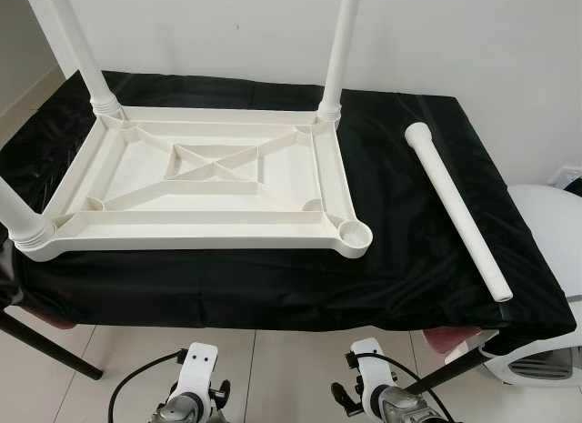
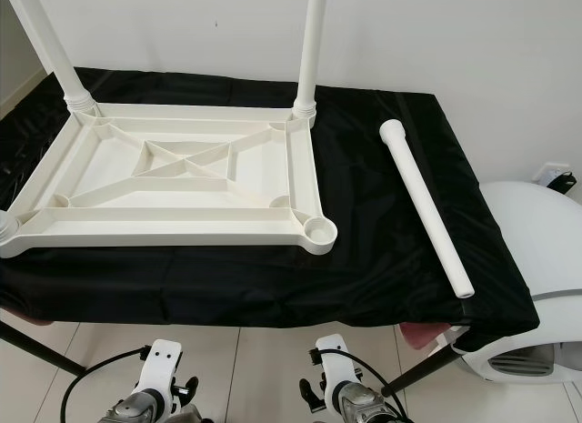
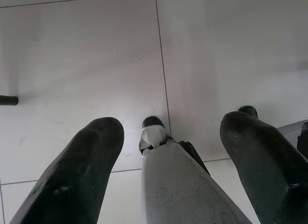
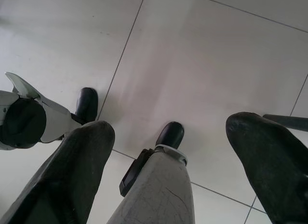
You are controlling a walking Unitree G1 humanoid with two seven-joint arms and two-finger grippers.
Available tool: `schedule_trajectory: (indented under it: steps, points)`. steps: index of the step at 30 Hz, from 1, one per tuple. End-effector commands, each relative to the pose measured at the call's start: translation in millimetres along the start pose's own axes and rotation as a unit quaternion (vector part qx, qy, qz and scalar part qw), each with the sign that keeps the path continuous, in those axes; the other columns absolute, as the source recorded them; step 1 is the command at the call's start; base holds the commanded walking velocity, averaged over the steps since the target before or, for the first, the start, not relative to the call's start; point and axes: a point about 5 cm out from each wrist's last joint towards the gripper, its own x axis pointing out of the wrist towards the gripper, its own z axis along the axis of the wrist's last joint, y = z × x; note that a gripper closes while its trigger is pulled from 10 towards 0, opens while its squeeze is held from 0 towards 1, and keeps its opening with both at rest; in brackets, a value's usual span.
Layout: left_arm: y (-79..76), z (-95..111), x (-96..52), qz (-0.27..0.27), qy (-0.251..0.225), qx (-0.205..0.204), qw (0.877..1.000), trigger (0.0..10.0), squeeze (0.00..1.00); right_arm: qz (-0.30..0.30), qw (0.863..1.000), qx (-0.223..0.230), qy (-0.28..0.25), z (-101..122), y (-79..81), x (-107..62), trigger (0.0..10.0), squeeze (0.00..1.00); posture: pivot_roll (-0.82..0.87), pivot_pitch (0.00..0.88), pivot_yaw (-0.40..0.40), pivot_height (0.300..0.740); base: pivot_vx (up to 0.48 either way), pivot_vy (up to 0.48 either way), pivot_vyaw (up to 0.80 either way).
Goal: Building children table
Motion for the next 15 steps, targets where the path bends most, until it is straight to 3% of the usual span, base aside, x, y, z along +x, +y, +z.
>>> schedule_trajectory:
  steps: [1,15]
  points:
    - [-3.0,-3.0,-0.4,-0.026,0.009,0.006,1.000,10.0,0.00,0.002,1.000,0.003,-0.001,-0.4,1.1,0.1,10.0,0.00,0.04,0.000,-0.010,0.740,0.000,0.000,0.00]
    - [-1.5,-5.6,-1.2,-0.025,0.013,0.007,1.000,10.0,0.00,0.001,1.000,0.007,-0.004,2.0,2.0,0.9,10.0,0.00,0.04,0.000,-0.004,0.740,0.000,0.000,0.00]
